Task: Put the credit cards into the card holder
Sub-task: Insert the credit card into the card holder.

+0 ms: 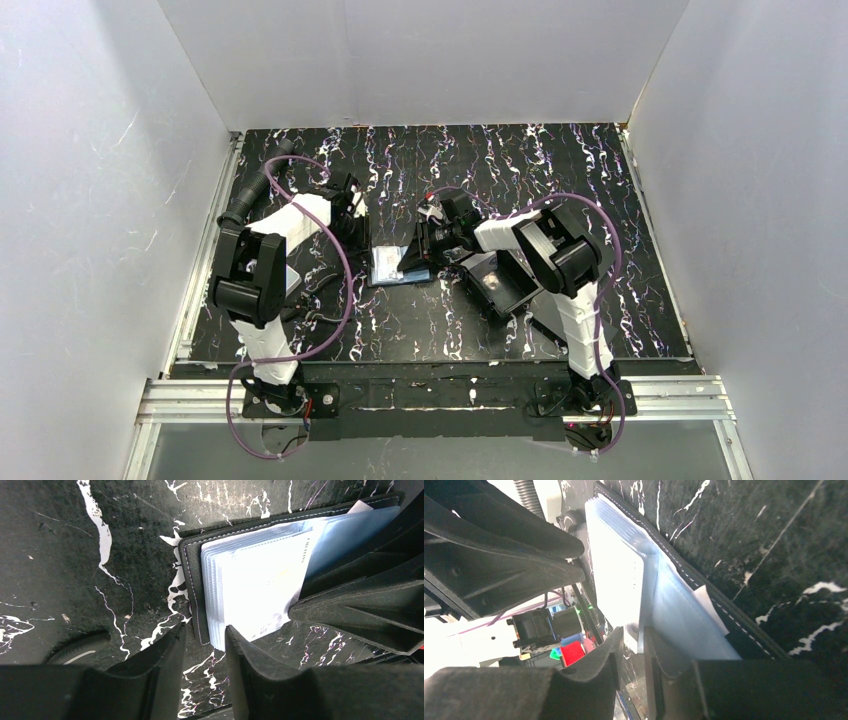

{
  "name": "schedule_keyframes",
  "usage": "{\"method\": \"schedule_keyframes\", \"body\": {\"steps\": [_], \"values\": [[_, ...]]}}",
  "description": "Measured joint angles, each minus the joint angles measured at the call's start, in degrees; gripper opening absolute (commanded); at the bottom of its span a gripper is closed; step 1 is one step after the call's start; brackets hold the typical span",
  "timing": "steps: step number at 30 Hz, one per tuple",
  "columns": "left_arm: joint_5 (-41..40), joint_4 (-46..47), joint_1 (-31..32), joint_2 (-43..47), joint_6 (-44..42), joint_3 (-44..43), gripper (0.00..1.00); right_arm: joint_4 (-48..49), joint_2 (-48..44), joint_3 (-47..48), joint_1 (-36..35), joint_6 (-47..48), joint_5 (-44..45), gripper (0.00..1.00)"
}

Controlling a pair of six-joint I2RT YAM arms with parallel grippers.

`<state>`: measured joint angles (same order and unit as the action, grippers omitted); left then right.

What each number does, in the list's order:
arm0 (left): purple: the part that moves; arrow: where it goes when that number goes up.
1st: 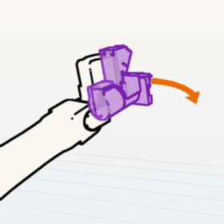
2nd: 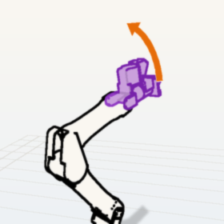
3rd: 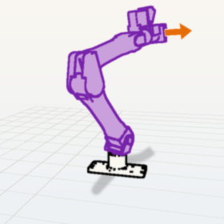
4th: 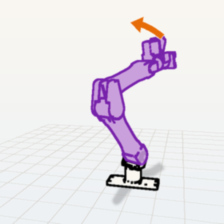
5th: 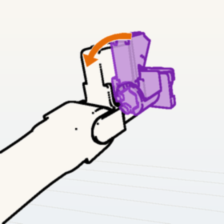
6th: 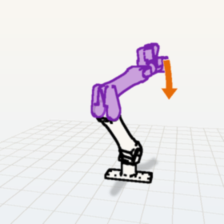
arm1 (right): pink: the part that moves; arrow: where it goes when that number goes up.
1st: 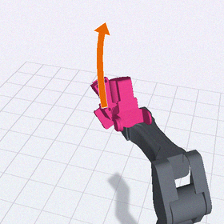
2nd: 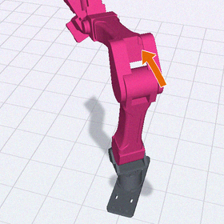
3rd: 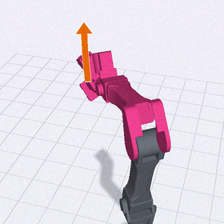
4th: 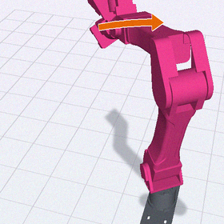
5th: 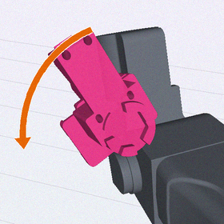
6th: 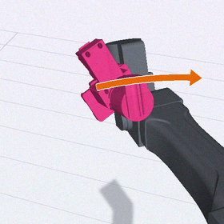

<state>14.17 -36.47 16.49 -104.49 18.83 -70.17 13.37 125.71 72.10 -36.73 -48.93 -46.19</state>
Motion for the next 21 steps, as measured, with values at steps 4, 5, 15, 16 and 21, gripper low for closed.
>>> {"method": "schedule_keyframes", "body": {"steps": [4, 5, 15, 16, 21], "values": [[-0.5, 0.0, 0.0, 0.7, 0.0, 0.2, 0.2, -1.7, -0.9, 0.0, 0.0, 1.6, 0.3, 0.28], [-0.5, 0.0, 0.0, 0.6, 0.0, 0.3, 0.19, -1.9, -1.1, -0.2, 0.1, 1.9, 0.4, 0.27], [1.5, -0.1, 0.0, -3.5, 0.6, 0.2, 0.14, -2.3, -1.5, -0.7, 0.2, 2.1, 0.4, 0.08], [1.7, 0.0, 0.1, -3.6, 0.7, 0.2, 0.14, -2.2, -1.5, -0.7, 0.1, 1.8, 0.4, 0.08], [1.8, -0.1, 0.3, -3.8, 0.7, 0.0, 0.13, -1.2, -1.5, -0.5, -0.6, 0.8, 0.4, 0.08]]}}
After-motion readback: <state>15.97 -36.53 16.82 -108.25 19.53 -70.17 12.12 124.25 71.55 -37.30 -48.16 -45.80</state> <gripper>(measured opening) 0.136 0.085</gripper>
